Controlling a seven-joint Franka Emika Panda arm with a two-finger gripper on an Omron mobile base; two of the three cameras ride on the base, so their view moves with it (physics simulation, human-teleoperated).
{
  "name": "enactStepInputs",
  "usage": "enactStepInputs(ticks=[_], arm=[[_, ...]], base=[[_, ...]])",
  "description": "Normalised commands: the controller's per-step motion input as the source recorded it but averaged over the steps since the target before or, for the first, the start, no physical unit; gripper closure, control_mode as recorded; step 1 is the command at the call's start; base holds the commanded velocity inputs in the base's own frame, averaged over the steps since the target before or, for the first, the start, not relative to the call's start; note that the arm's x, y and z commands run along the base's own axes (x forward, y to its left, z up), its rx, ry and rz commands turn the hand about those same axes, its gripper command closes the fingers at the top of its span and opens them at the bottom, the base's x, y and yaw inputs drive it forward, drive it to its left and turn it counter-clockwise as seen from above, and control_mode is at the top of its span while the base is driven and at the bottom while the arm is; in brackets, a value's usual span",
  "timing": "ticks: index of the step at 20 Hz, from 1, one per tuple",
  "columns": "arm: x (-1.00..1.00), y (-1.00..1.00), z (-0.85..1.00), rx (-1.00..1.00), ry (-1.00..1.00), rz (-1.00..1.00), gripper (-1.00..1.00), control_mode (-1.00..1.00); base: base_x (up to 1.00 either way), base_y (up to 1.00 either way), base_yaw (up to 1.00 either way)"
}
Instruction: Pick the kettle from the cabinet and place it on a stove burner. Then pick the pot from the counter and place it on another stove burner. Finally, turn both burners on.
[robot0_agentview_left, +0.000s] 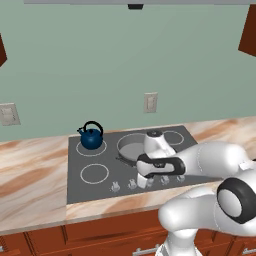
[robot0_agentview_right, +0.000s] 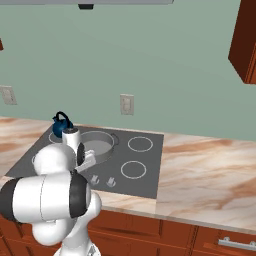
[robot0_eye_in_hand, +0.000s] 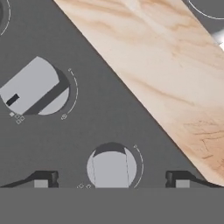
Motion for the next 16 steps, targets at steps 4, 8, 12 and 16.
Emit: enactStepInputs(ticks=[4,8,12,16], arm=[[-0.03,0.01,0.29,0.0,0.05,0.02,-1.0,-1.0],[-0.13,0.08,0.19,0.0,0.07,0.0,-1.0,-1.0],[-0.29,0.04,0.0,0.0,0.01,0.0,-1.0,-1.0],[-0.27,0.04,0.13,0.0,-0.04,-0.04,-1.0,-1.0]], base=[[0.0,0.0,0.0],[0.0,0.0,0.0],[0.0,0.0,0.0],[0.0,0.0,0.0]])
